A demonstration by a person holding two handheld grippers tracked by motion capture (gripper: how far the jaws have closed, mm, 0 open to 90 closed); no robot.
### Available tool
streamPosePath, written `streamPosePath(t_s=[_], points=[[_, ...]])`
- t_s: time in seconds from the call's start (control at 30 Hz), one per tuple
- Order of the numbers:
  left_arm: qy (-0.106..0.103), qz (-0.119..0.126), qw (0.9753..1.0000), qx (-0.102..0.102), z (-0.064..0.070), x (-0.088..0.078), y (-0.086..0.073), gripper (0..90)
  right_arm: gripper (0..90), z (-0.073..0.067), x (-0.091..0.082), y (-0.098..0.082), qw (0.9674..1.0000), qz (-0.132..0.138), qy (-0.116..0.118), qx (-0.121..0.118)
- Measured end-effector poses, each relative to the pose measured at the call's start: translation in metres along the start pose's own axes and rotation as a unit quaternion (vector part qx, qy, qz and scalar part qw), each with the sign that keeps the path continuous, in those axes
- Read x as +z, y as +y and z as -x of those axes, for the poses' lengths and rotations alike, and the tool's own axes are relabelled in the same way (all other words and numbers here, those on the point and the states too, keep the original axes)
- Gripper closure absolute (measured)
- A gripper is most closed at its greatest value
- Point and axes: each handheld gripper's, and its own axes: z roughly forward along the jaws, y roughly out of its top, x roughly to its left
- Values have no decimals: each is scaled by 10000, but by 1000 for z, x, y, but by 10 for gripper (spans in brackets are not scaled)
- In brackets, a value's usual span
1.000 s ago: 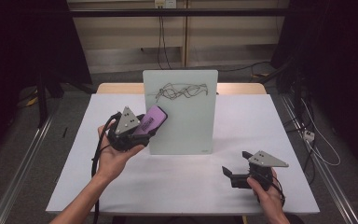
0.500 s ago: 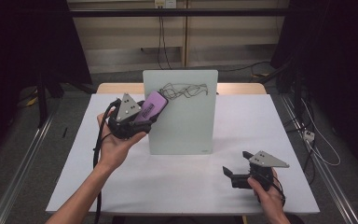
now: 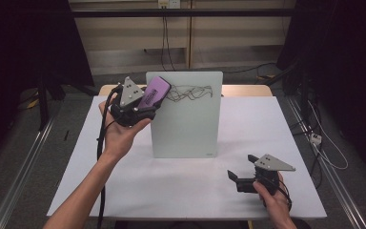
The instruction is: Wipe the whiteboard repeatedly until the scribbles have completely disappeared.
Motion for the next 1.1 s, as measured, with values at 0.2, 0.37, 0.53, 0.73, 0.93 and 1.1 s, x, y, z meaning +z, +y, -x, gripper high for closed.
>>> streamPosePath(t_s=[0.2, 0.37, 0.53, 0.73, 0.93, 1.1], points=[[107, -63, 9998, 139, 2, 7, -2, 413, 49, 0, 0, 0, 10000, -11, 0, -18], [142, -100, 9997, 189, 0, 9, -8, 413, 50, 0, 0, 0, 10000, -15, 7, -15], [155, -162, 9995, 236, -1, 9, -8, 413, 50, 0, 0, 0, 10000, -12, 4, -17], [149, -101, 9995, 254, -2, 9, -8, 413, 50, 0, 0, 0, 10000, -19, 10, -17], [223, -99, 9993, 295, -3, 10, -7, 413, 51, 0, 0, 0, 10000, -28, 12, -12], [173, -186, 9992, 315, -2, 12, -10, 413, 51, -1, 0, 0, 10000, -30, 27, -10]])
